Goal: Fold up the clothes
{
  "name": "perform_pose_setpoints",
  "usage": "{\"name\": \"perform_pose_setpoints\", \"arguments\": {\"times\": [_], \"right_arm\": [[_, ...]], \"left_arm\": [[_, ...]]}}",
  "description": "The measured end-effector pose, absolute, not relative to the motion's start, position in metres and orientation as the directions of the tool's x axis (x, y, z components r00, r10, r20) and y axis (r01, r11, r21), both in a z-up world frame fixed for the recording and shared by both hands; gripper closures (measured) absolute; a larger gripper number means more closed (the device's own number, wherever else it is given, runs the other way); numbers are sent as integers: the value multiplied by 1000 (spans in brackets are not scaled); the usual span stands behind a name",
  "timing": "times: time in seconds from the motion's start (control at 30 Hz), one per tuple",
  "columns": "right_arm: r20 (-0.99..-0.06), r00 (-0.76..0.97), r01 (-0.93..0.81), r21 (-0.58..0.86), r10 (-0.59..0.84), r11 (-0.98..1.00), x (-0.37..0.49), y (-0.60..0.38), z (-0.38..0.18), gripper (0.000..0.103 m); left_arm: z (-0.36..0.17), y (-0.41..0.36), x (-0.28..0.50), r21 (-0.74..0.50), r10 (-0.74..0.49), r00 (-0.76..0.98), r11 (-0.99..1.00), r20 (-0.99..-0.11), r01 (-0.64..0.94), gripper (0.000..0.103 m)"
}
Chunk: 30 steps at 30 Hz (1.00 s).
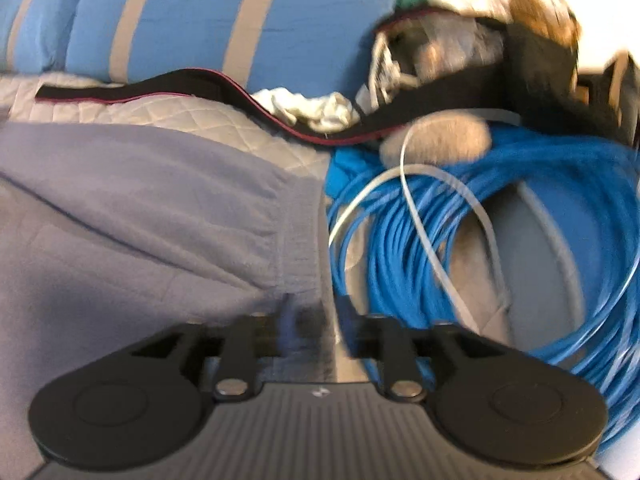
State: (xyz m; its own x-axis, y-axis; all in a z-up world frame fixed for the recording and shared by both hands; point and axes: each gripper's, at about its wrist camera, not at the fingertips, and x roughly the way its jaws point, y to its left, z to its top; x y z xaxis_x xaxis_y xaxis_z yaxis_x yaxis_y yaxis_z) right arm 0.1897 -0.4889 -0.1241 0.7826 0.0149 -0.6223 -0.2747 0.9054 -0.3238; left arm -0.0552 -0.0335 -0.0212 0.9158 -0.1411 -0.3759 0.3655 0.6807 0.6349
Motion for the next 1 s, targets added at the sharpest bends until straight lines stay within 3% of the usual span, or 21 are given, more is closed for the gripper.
{"name": "perform_pose_setpoints", "arguments": {"times": [0.07, 0.13, 0.2, 0.3, 0.43, 0.53, 0.73, 1.0], "right_arm": [[-588, 808, -294, -346, 38, 891, 180, -478, -109, 19], [-567, 821, -319, -348, 74, 881, 171, -465, -91, 17], [-543, 834, -337, -359, 99, 870, 162, -448, -72, 7], [-508, 848, -381, -387, 151, 840, 146, -417, -47, 0], [-485, 849, -442, -431, 211, 787, 121, -368, -33, 0], [-485, 840, -476, -441, 244, 761, 102, -329, -30, 0], [-521, 799, -530, -376, 300, 760, 68, -263, -41, 0], [-582, 721, -610, -274, 377, 744, 33, -206, -75, 0]], "left_arm": [[-12, -21, -50, 635, -115, 922, 692, -371, 342, 31], [-4, -9, -46, 666, -82, 931, 676, -355, 314, 32], [5, 3, -40, 708, -40, 939, 646, -342, 286, 32], [18, 27, -30, 745, 13, 940, 614, -340, 261, 32], [30, 62, -10, 725, 96, 914, 644, -395, 245, 31], [36, 85, 10, 626, 127, 869, 744, -478, 235, 32], [31, 108, 60, 326, 72, 762, 926, -644, 189, 32], [-7, 114, 127, 201, 77, 611, 970, -788, 138, 33]]}}
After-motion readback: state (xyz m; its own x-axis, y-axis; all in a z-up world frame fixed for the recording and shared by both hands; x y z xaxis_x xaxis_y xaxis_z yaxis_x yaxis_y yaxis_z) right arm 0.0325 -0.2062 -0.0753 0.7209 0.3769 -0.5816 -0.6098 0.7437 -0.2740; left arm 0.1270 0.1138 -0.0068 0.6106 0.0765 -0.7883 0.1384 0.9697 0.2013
